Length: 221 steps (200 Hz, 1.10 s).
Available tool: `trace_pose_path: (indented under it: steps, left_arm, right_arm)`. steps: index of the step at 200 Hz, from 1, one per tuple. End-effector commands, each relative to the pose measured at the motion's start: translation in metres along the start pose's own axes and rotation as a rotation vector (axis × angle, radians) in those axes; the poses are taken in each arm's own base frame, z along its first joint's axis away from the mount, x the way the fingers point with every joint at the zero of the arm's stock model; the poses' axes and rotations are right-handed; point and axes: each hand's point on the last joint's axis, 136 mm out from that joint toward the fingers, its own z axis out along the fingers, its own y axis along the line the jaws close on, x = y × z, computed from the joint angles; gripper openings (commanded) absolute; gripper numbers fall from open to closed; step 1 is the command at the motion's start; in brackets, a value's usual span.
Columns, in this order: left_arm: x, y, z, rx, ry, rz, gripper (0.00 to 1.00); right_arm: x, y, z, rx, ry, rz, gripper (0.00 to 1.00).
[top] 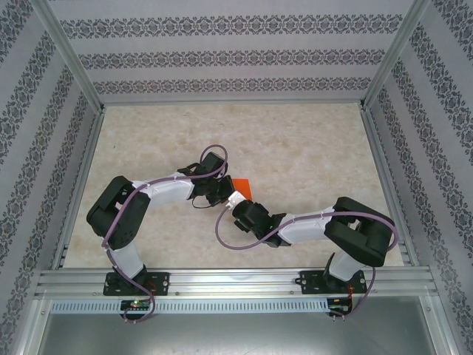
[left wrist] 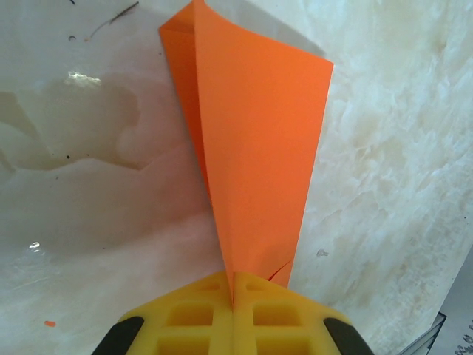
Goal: Fold a paper plane with a square sheet of paper (pick it up from the middle)
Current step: Fold the wing for the fifth time at the center of the table.
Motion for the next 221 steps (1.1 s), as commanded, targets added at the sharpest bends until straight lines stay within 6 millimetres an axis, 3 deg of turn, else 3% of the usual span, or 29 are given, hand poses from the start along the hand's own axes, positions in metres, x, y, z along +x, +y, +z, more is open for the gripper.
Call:
trace_pose_path:
  steps: [1,63,104,153,193,221]
  left_arm:
    - [-0.002,-0.007,-0.007,0.011,-0.003,0.018,0.04]
    - [-0.002,-0.007,-0.009,0.009,-0.01,0.016,0.04]
    - [-0.006,-0.012,-0.016,0.032,-0.042,0.026,0.1]
    - [-0.019,-0.01,-0.046,0.021,-0.158,0.041,0.26]
    - [-0.03,0.001,-0.086,0.005,-0.306,0.043,0.44]
    - [-0.032,-0.001,-0.104,0.023,-0.361,0.056,0.47]
  right_arm:
    - [-0.005,-0.003,0.0,0.029,-0.032,0.005,0.23]
    - [-0.002,-0.008,0.001,0.058,-0.032,0.019,0.15]
    - [-0.003,-0.007,0.001,0.054,-0.037,0.033,0.01]
    - [-0.016,0.004,-0.002,-0.036,-0.094,0.149,0.0]
    - [-0.026,0.009,-0.004,-0.115,-0.164,0.31,0.0]
    - [-0.029,0.009,-0.005,-0.177,-0.201,0.454,0.0]
